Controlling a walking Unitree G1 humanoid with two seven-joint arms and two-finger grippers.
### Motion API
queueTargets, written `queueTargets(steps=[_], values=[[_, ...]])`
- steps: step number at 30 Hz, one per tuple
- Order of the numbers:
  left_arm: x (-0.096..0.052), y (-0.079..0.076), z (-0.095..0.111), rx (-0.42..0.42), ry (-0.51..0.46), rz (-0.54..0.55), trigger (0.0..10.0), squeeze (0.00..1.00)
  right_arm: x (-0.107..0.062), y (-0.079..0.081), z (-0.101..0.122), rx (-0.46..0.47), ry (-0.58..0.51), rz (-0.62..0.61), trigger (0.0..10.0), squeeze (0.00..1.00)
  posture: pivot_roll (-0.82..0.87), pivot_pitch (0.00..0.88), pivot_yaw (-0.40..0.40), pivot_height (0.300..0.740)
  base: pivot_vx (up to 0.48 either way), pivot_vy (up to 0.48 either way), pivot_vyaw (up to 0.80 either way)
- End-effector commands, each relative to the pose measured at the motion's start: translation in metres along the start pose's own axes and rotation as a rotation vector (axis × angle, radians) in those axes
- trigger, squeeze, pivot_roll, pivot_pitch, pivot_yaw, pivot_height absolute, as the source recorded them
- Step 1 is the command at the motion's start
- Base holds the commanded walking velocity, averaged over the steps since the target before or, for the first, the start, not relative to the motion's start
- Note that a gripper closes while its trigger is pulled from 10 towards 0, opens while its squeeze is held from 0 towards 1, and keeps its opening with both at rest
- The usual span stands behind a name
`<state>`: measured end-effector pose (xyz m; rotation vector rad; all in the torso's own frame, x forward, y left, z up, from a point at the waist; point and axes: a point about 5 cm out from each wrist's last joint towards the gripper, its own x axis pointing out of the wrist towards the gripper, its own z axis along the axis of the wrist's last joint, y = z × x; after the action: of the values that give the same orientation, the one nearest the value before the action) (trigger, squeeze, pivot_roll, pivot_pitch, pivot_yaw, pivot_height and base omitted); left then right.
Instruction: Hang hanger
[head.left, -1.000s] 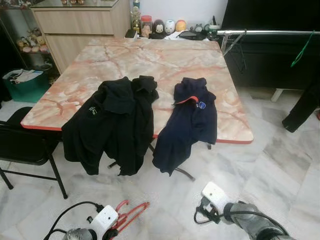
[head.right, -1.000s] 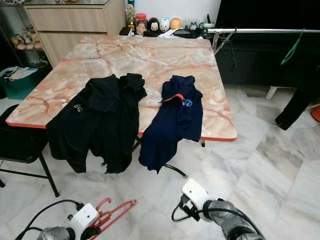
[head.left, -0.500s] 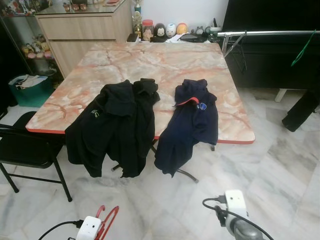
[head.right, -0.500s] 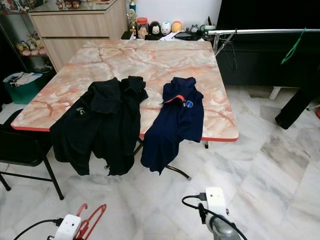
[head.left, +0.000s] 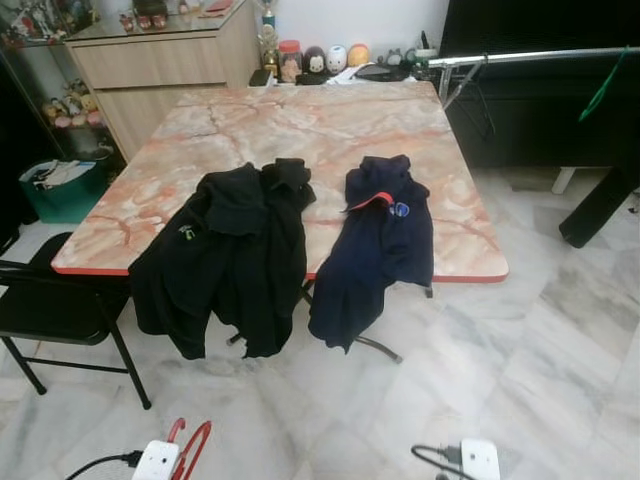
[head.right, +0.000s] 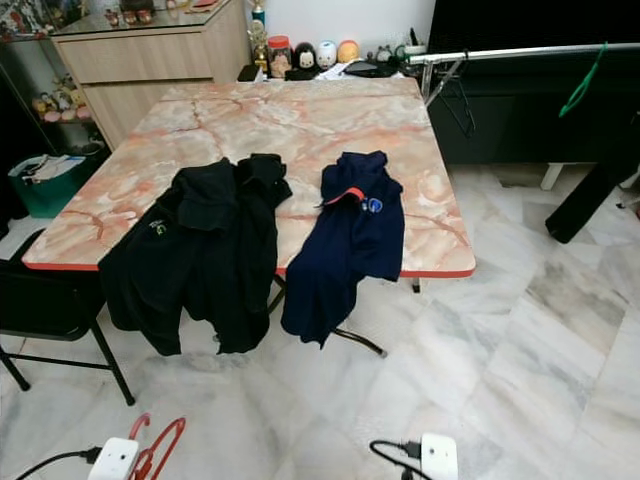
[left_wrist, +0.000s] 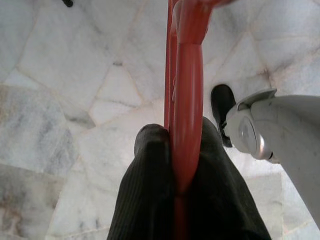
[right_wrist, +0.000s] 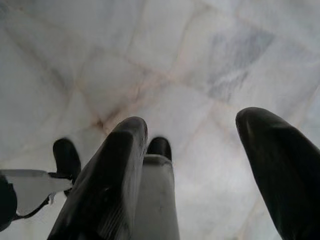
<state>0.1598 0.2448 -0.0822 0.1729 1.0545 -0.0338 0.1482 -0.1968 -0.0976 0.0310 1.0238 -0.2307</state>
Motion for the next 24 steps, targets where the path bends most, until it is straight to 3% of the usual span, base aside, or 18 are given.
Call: queueTargets(steps=[1,6,11,16,19,24], values=[[-0.002,0.004,-0.010,-0.016,0.037,0.026,10.0,0.00,0.000,0.003,0.002,0.009,-0.021,0.012,10.0,0.00,0.01,0.000,0.085,0.740,0.000,0.000,0.00],[-0.003,0.005,-0.015,-0.024,0.054,0.036,10.0,0.00,0.000,0.003,0.003,0.013,-0.032,0.013,10.0,0.00,0.01,0.000,0.087,0.740,0.000,0.000,0.00],[-0.004,-0.006,-0.029,-0.033,0.080,0.029,10.0,0.00,0.000,-0.011,0.002,0.123,-0.035,-0.010,10.0,0.00,0.03,0.000,0.059,0.740,0.000,0.000,0.00],[-0.002,-0.013,-0.028,-0.031,0.073,0.014,10.0,0.00,0.000,-0.012,0.005,0.080,-0.045,0.010,10.0,0.00,0.04,0.000,0.051,0.740,0.000,0.000,0.00],[-0.001,-0.019,-0.023,-0.042,0.058,0.005,10.0,0.00,0.000,-0.016,0.005,0.113,-0.042,-0.006,10.0,0.00,0.03,0.000,0.055,0.740,0.000,-0.282,0.00],[0.001,-0.025,-0.020,-0.048,0.044,-0.011,10.0,0.00,-0.003,-0.036,-0.008,0.103,-0.007,-0.020,10.0,0.00,0.00,0.000,0.051,0.740,0.000,-0.290,0.00]])
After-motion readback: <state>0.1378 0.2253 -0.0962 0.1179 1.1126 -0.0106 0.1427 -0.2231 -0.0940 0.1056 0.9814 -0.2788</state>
